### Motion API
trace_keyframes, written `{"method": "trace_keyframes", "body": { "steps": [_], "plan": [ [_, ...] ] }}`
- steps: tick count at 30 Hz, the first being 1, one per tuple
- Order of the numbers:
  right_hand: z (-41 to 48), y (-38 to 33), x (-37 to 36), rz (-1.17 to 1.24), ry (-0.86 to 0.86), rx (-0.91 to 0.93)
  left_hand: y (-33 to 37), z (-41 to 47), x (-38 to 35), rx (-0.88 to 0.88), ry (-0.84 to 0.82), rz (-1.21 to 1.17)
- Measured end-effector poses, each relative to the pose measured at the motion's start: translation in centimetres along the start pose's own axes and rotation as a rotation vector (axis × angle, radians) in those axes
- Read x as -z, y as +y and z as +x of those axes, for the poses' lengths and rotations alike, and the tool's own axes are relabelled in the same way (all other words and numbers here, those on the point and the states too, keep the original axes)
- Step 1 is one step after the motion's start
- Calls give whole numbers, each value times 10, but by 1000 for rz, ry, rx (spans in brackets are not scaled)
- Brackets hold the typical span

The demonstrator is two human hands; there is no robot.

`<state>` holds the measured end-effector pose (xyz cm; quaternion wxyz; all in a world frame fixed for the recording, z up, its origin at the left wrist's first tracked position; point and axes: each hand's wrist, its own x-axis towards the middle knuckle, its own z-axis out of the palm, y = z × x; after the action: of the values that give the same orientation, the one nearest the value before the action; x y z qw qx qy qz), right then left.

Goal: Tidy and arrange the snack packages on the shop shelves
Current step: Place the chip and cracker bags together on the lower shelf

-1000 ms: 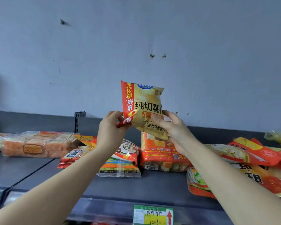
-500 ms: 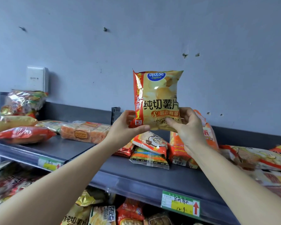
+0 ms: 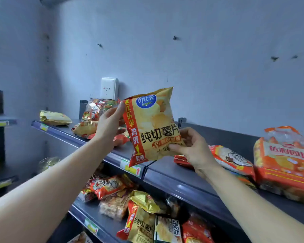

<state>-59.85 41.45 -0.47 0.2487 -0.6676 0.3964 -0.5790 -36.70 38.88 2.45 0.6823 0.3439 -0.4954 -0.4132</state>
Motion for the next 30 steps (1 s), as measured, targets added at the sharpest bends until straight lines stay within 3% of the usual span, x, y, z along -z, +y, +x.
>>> {"method": "trace_keyframes", "body": {
  "steps": [7, 12, 19, 24, 30],
  "plan": [
    [14, 16, -124, -12, -237, -90, 13, 17, 144, 100, 207, 96],
    [17, 24, -220, -3, -387, -125, 16, 28, 221, 160, 199, 105],
    [36, 45, -318, 28, -442, -188, 15, 50, 323, 258, 119, 236],
    [41, 56, -376, 12, -581, -229, -10, 62, 380, 296, 322, 319],
    [63, 70, -438, 116, -544, -287, -57, 78, 423, 339, 336, 432]
  ]
}}
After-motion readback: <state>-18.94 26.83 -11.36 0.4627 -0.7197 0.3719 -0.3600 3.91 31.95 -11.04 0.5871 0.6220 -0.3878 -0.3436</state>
